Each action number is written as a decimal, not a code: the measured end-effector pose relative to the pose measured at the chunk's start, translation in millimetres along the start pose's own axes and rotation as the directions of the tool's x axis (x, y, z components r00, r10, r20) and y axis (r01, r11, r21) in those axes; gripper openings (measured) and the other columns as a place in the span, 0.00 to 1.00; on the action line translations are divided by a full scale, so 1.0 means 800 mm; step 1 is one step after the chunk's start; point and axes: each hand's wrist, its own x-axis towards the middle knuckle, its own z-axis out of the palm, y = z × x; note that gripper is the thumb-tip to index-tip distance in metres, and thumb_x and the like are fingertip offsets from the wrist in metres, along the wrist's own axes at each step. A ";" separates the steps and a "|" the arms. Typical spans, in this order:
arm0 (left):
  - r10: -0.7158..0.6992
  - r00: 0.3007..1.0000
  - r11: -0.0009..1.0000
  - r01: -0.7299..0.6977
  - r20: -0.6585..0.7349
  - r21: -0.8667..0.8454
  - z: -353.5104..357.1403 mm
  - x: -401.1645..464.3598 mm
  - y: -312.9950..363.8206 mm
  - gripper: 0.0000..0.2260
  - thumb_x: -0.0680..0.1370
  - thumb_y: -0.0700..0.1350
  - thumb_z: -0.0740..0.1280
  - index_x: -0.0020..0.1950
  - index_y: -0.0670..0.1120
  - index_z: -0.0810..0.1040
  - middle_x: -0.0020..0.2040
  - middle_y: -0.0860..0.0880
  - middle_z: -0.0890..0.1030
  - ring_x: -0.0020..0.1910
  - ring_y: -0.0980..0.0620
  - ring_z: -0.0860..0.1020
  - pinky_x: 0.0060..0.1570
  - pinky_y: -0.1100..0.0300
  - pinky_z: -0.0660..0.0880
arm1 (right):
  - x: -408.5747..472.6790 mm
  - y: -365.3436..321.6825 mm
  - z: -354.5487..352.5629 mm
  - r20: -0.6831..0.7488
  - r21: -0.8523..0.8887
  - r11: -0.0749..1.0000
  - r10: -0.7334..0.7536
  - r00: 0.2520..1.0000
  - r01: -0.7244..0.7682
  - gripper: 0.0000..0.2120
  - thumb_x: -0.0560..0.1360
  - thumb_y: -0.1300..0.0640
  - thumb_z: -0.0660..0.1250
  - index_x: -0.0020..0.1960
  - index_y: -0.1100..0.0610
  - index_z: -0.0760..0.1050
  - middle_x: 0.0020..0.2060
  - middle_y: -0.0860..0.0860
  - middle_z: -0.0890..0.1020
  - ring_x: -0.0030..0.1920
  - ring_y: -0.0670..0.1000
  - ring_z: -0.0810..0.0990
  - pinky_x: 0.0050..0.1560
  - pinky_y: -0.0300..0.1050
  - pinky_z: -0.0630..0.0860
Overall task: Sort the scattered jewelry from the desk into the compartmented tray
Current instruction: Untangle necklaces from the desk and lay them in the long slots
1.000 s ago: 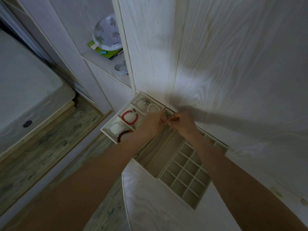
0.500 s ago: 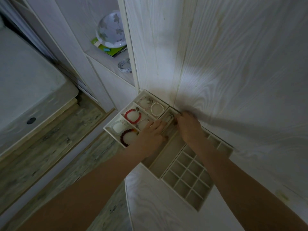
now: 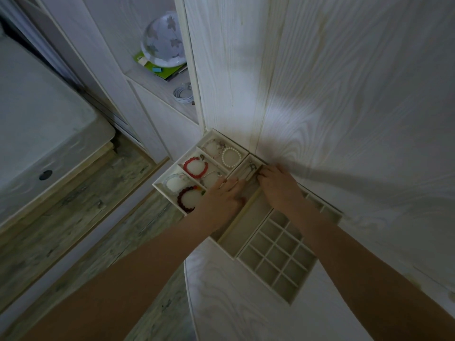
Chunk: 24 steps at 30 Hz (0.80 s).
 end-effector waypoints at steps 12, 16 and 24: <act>0.034 0.990 0.999 -0.032 0.134 -0.019 0.006 -0.022 -0.009 0.11 0.62 0.47 0.79 0.43 0.53 0.85 0.60 0.47 0.80 0.57 0.46 0.79 0.55 0.53 0.71 | -0.008 -0.009 0.000 -0.014 -0.002 1.000 0.011 1.000 -0.011 0.19 0.76 0.62 0.61 0.67 0.60 0.72 0.67 0.53 0.70 0.70 0.54 0.63 0.73 0.47 0.55; 0.026 0.988 0.999 -0.023 0.150 -0.021 0.008 -0.027 -0.013 0.09 0.65 0.49 0.78 0.44 0.54 0.85 0.60 0.47 0.79 0.58 0.46 0.78 0.56 0.51 0.68 | -0.005 -0.009 0.000 -0.009 -0.031 0.999 0.042 0.999 -0.042 0.19 0.75 0.62 0.61 0.65 0.60 0.73 0.65 0.53 0.73 0.68 0.54 0.66 0.68 0.47 0.61; 0.077 0.982 0.997 -0.075 0.171 -0.017 0.000 -0.028 -0.014 0.09 0.67 0.54 0.74 0.44 0.54 0.85 0.61 0.48 0.79 0.58 0.48 0.78 0.56 0.52 0.72 | -0.003 -0.015 0.000 -0.012 -0.037 0.997 0.061 0.998 -0.061 0.16 0.76 0.63 0.59 0.63 0.60 0.73 0.62 0.55 0.73 0.66 0.55 0.67 0.66 0.47 0.62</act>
